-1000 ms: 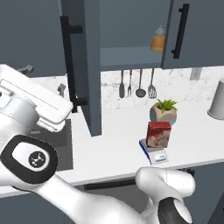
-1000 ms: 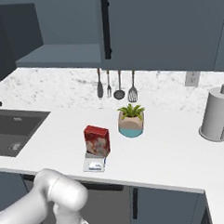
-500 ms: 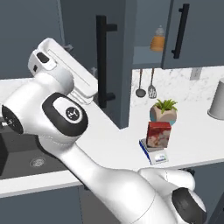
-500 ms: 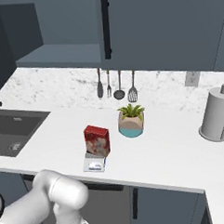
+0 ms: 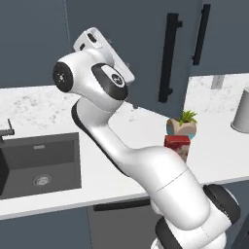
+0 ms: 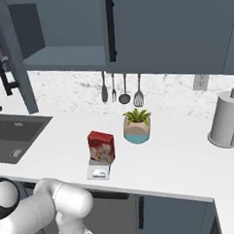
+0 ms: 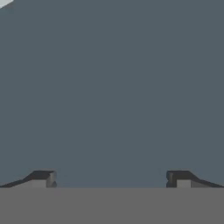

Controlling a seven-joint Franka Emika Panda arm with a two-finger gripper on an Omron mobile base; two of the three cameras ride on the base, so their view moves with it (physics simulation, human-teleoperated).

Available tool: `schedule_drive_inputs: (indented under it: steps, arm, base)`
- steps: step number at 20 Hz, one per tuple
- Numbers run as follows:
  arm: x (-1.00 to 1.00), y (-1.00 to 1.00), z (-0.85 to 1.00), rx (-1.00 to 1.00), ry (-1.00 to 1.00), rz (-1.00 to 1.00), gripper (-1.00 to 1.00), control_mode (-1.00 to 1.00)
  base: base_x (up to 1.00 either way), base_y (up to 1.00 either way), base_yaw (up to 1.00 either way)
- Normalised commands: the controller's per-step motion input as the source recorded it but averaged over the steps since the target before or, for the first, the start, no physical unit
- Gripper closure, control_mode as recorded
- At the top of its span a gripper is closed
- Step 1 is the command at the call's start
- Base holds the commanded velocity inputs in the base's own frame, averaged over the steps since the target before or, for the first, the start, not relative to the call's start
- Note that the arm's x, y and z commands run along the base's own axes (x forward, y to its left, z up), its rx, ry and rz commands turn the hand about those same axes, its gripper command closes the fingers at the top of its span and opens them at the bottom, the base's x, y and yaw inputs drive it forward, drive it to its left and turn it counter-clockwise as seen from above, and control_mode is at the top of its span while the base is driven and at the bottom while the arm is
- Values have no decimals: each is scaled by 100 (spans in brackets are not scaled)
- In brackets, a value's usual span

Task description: Pick the cereal and place it on the digital scale for weighing, and close the cabinet.

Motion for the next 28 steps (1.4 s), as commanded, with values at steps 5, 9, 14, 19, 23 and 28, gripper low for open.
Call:
schedule_drive_inputs:
  steps: [5, 9, 14, 19, 23, 28]
  arm:
    - [93, -73, 0, 21, 6, 0, -100, -100]
    - [92, -74, 0, 23, 2, 2, -100, -100]
    - [92, -87, -2, 27, 0, 7, -100, -100]
    - [100, -82, -27, 24, 0, 13, -100, -100]
    - [100, -67, -36, 21, 0, 15, -100, -100]
    - [100, -43, -40, 17, 0, 13, -100, -100]
  base:
    - [0, 0, 0]
    - [0, 0, 0]
    - [0, 0, 0]
    - [0, 0, 0]
    - [0, 0, 0]
    - [0, 0, 0]
